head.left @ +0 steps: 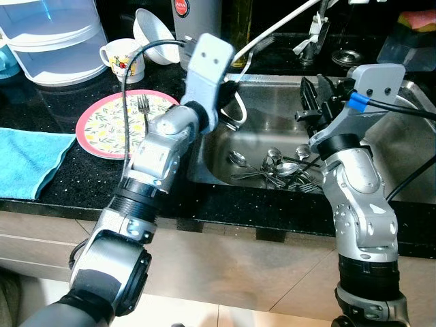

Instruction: Kitchen organization

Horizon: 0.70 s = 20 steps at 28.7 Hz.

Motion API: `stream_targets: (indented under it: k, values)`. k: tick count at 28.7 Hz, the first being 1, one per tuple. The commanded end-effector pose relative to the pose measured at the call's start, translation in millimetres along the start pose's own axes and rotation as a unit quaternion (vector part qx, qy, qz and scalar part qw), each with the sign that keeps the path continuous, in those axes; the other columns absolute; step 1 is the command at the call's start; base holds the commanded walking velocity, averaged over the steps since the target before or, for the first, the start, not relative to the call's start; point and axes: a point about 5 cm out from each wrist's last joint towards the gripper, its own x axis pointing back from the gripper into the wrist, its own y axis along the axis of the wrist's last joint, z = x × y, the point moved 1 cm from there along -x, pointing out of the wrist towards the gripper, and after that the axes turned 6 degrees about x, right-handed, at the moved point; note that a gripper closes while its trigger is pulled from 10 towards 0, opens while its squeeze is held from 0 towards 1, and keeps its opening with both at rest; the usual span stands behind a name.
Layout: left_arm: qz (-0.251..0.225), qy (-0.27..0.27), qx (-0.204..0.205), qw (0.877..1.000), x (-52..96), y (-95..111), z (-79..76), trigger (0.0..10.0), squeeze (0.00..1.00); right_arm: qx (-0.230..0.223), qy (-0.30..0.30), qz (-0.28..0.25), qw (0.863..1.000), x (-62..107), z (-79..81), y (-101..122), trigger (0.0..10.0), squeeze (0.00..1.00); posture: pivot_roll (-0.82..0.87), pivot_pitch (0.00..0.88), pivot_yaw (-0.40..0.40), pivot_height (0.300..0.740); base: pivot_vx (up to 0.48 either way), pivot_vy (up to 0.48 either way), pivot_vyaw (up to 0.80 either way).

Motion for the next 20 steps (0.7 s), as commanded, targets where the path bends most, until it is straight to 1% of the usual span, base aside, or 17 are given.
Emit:
stream_targets:
  k: [1,2,4,5,6,7,8,9,11,12,13,14,17,20]
  values:
    - [-0.002,-0.007,-0.001,1.000,-3.3,0,-4.4,10.0,0.00,0.000,0.004,-0.005,1.000,0.1,1.6,3,10.0,0.00,0.02,0.120,0.069,0.740,0.000,0.000,0.00]
    - [0.001,-0.008,0.000,1.000,-6.0,-1,-6.3,10.0,0.00,0.000,0.002,-0.005,1.000,-0.1,0.9,2,10.0,0.00,0.02,0.120,0.069,0.740,0.000,0.000,0.00]
    - [0.019,-0.007,-0.021,1.000,-11.1,-9,-11.0,10.0,0.00,0.002,-0.004,-0.006,1.000,-0.6,-0.7,3,10.0,0.00,0.01,0.125,0.072,0.740,0.000,0.000,0.00]
    - [0.019,-0.019,-0.023,0.999,-12.3,-10,-16.8,10.0,0.00,0.002,-0.010,-0.008,1.000,-0.6,-2.2,4,10.0,0.00,0.01,0.126,0.072,0.740,0.000,0.000,0.00]
    - [0.009,-0.048,-0.018,0.999,-12.3,-7,-28.1,10.0,0.00,0.007,-0.024,-0.012,1.000,-0.1,-6.1,5,10.0,0.00,0.01,0.127,0.072,0.740,0.000,0.000,0.00]
    - [0.009,-0.048,-0.018,0.999,-12.3,-7,-28.1,10.0,0.00,0.007,-0.024,-0.012,1.000,-0.1,-6.1,5,10.0,0.00,0.01,0.127,0.072,0.740,0.000,0.000,0.00]
    - [-0.013,-0.077,-0.006,0.997,-10.9,-1,-39.3,10.0,0.00,0.017,-0.052,-0.014,0.998,0.8,-14.6,6,10.0,0.00,0.01,0.127,0.072,0.740,0.000,0.000,0.00]
    - [-0.013,-0.077,-0.006,0.997,-10.9,-1,-39.3,10.0,0.00,0.017,-0.052,-0.014,0.998,0.8,-14.6,6,10.0,0.00,0.01,0.127,0.072,0.740,0.000,0.000,0.00]
    - [-0.017,-0.078,0.014,0.997,-11.8,0,-41.7,10.0,0.00,0.036,-0.087,-0.017,0.995,1.2,-25.1,7,10.0,0.00,0.01,0.130,0.070,0.740,0.000,0.000,0.00]
    - [-0.017,-0.078,0.014,0.997,-11.8,0,-41.7,10.0,0.00,0.036,-0.087,-0.017,0.995,1.2,-25.1,7,10.0,0.00,0.01,0.130,0.070,0.740,0.000,0.000,0.00]
    - [-0.010,-0.074,0.014,0.997,-13.8,-2,-42.3,10.0,0.00,0.051,-0.106,-0.019,0.993,1.4,-30.9,8,10.0,0.00,0.01,0.130,0.070,0.740,0.000,0.000,0.00]
    - [-0.010,-0.074,0.014,0.997,-13.8,-2,-42.3,10.0,0.00,0.051,-0.106,-0.019,0.993,1.4,-30.9,8,10.0,0.00,0.01,0.130,0.070,0.740,0.000,0.000,0.00]
    - [0.013,-0.055,-0.002,0.998,-19.5,-9,-41.3,10.0,0.00,0.080,-0.151,-0.022,0.985,2.3,-45.0,11,10.0,0.00,0.01,0.130,0.070,0.740,0.000,0.000,0.00]
    - [0.033,-0.037,-0.012,0.999,-24.0,-15,-39.3,10.0,0.00,0.091,-0.185,-0.025,0.978,4.5,-57.1,13,10.0,0.00,0.00,0.128,0.074,0.740,0.000,0.000,0.00]
